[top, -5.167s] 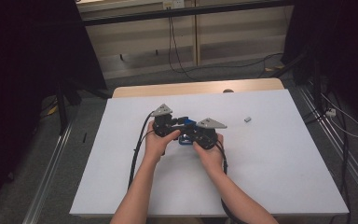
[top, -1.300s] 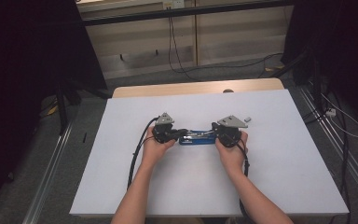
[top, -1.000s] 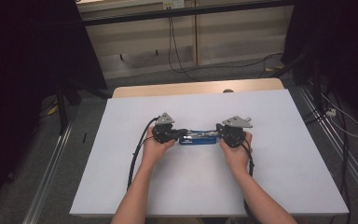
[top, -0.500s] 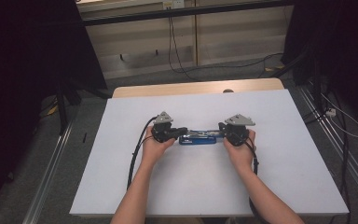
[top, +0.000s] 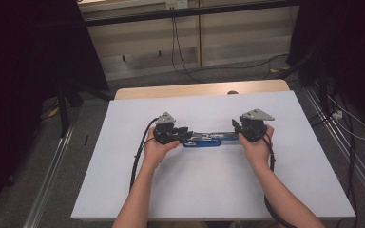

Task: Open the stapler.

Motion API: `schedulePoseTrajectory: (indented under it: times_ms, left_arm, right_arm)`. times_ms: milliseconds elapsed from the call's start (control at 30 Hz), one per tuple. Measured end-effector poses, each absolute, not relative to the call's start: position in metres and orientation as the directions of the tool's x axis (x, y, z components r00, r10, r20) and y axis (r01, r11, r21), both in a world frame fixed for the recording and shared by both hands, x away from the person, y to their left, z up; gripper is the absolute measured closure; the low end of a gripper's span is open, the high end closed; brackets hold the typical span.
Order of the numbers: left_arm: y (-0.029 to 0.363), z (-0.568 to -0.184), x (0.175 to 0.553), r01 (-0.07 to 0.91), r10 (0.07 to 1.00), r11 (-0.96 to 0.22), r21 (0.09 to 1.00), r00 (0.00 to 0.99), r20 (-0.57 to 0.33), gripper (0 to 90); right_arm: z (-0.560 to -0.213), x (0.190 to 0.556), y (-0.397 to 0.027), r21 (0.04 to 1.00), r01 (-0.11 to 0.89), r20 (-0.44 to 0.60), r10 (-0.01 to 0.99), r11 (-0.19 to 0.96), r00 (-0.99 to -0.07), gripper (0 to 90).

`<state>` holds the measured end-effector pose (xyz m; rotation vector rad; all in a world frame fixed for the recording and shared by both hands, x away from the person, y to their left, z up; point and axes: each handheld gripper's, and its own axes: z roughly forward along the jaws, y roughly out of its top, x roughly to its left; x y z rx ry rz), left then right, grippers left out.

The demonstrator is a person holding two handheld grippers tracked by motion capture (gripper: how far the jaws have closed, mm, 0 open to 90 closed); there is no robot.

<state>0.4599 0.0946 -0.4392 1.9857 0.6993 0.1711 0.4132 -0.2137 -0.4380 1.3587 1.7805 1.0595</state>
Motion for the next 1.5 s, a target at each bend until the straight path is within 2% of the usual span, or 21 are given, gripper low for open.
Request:
schedulePoseTrajectory:
  times_ms: [133, 167, 233, 300, 333, 367, 400, 567, 633, 900, 1033, 1133, 1167, 1267, 1333, 1433, 1467, 1500]
  left_arm:
    - [0.096, -0.432, 0.457, 0.388, 0.549, -0.358, 0.849, 0.823, -0.144, 55.2]
    - [0.097, -0.431, 0.457, 0.387, 0.554, -0.361, 0.848, 0.821, -0.138, 49.1]
    - [0.099, -0.428, 0.456, 0.371, 0.551, -0.368, 0.853, 0.825, -0.122, 47.1]
    - [0.099, -0.428, 0.456, 0.37, 0.555, -0.37, 0.852, 0.824, -0.117, 44.1]
    - [0.099, -0.427, 0.456, 0.376, 0.57, -0.366, 0.852, 0.814, -0.114, 35.1]
    - [0.099, -0.427, 0.456, 0.376, 0.57, -0.366, 0.852, 0.814, -0.114, 31.1]
    - [0.1, -0.427, 0.456, 0.374, 0.578, -0.368, 0.851, 0.809, -0.107, 31.1]
    - [0.101, -0.425, 0.456, 0.353, 0.581, -0.37, 0.859, 0.81, -0.083, 17.9]
    - [0.102, -0.424, 0.455, 0.352, 0.584, -0.369, 0.861, 0.808, -0.08, 16.7]
    - [0.103, -0.424, 0.456, 0.342, 0.605, -0.385, 0.858, 0.795, -0.045, 13.2]
    - [0.104, -0.424, 0.456, 0.351, 0.609, -0.37, 0.86, 0.791, -0.06, 12.7]
    - [0.104, -0.424, 0.457, 0.354, 0.612, -0.362, 0.862, 0.788, -0.067, 12.5]
    - [0.104, -0.424, 0.457, 0.354, 0.612, -0.364, 0.861, 0.788, -0.065, 12.5]
    - [0.105, -0.425, 0.457, 0.356, 0.613, -0.372, 0.857, 0.787, -0.06, 12.6]
    - [0.106, -0.425, 0.458, 0.358, 0.616, -0.375, 0.855, 0.785, -0.059, 12.6]
    - [0.106, -0.426, 0.458, 0.363, 0.618, -0.373, 0.854, 0.783, -0.063, 12.7]
    - [0.107, -0.426, 0.458, 0.363, 0.618, -0.372, 0.855, 0.784, -0.064, 12.8]
    - [0.107, -0.426, 0.458, 0.363, 0.618, -0.372, 0.854, 0.784, -0.064, 12.8]
  right_arm:
    - [-0.438, 0.417, -0.229, 0.879, 0.461, -0.025, 0.976, 0.125, -0.216, 54.8]
    - [-0.439, 0.419, -0.236, 0.873, 0.473, -0.029, 0.98, 0.12, -0.196, 48.8]
    - [-0.44, 0.421, -0.241, 0.867, 0.482, -0.041, 0.983, 0.124, -0.179, 42.3]
    - [-0.44, 0.422, -0.243, 0.867, 0.483, -0.048, 0.984, 0.126, -0.17, 39.5]
    - [-0.441, 0.424, -0.246, 0.86, 0.493, -0.054, 0.985, 0.128, -0.162, 33.5]
    - [-0.442, 0.426, -0.248, 0.855, 0.502, -0.056, 0.986, 0.13, -0.16, 31.3]
    - [-0.442, 0.426, -0.248, 0.855, 0.502, -0.056, 0.986, 0.13, -0.16, 31.3]
    - [-0.449, 0.432, -0.254, 0.841, 0.534, -0.02, 0.991, 0.086, -0.129, 23.7]
    - [-0.452, 0.434, -0.257, 0.834, 0.549, -0.003, 0.994, 0.06, -0.105, 21.5]
    - [-0.461, 0.44, -0.259, 0.813, 0.581, 0.01, 0.997, 0.034, -0.072, 20.2]
    - [-0.465, 0.443, -0.258, 0.804, 0.594, 0.01, 0.997, 0.035, -0.073, 22.2]
    - [-0.467, 0.444, -0.259, 0.787, 0.616, 0.001, 0.999, 0.032, -0.054, 29.3]
    - [-0.467, 0.446, -0.259, 0.779, 0.626, 0.015, 0.998, 0.022, -0.053, 38.0]
    - [-0.467, 0.448, -0.26, 0.78, 0.625, 0.021, 0.999, 0.011, -0.044, 39.8]
    - [-0.467, 0.45, -0.26, 0.773, 0.634, 0.035, 0.998, 0.003, -0.047, 47.1]
    - [-0.469, 0.453, -0.258, 0.759, 0.651, 0.018, 0.999, 0.015, -0.043, 46.9]
    - [-0.469, 0.455, -0.257, 0.757, 0.654, 0.026, 0.998, 0.014, -0.051, 51.7]
    - [-0.469, 0.455, -0.257, 0.757, 0.654, 0.026, 0.998, 0.014, -0.051, 51.7]
